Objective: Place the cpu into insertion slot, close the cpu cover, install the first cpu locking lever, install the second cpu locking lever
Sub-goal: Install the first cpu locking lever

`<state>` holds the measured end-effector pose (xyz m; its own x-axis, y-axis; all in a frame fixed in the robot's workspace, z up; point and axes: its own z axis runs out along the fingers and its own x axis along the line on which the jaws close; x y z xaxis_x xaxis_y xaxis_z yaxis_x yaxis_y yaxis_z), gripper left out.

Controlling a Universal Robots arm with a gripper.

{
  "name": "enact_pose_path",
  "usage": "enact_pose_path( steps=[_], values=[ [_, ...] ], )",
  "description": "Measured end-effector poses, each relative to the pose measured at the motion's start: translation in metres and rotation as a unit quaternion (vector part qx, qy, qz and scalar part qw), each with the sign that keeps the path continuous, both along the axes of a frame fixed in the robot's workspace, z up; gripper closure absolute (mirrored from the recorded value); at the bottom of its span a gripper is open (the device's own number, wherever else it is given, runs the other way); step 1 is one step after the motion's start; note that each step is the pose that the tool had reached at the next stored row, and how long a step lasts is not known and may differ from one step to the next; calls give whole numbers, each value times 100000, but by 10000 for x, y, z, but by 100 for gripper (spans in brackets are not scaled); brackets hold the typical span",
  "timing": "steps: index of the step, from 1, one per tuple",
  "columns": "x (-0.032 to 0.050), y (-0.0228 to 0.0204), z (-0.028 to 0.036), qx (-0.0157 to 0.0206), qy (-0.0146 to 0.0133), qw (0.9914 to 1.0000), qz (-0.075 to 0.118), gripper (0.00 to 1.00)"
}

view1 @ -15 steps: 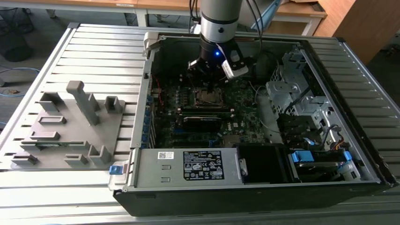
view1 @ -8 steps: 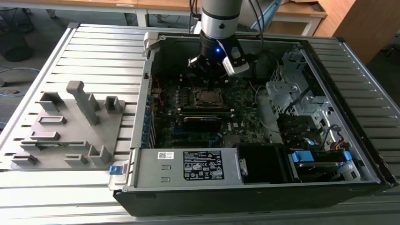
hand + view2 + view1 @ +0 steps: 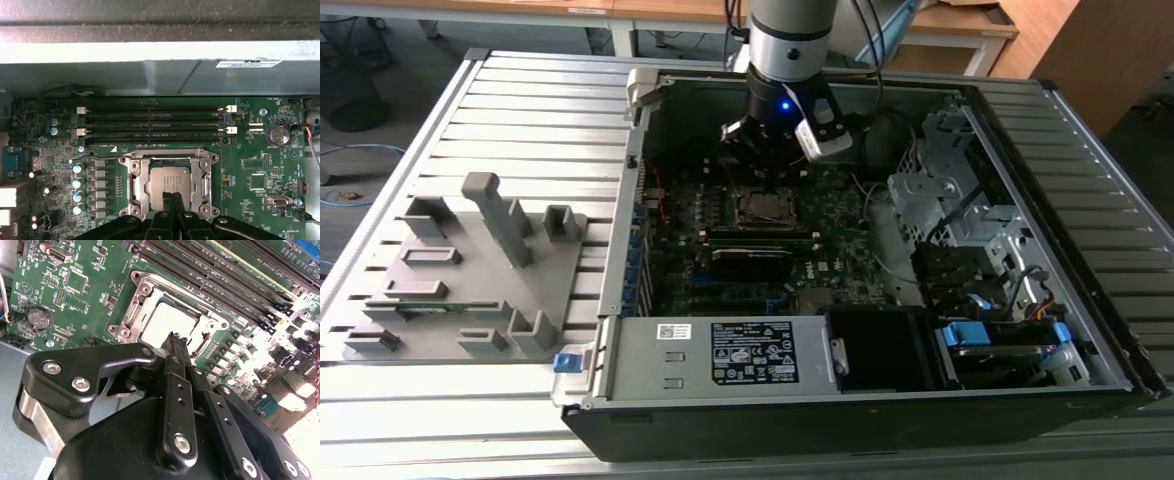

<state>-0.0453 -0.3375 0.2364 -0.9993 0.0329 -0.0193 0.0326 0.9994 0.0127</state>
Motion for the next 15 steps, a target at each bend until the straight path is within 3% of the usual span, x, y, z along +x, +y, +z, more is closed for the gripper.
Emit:
enact_pose_path(
  steps=[7,15],
  values=[
    [-48,0,0,-7,-13,100000,0,89],
    [-48,0,57,3,-14,100000,-1,89]
  ],
)
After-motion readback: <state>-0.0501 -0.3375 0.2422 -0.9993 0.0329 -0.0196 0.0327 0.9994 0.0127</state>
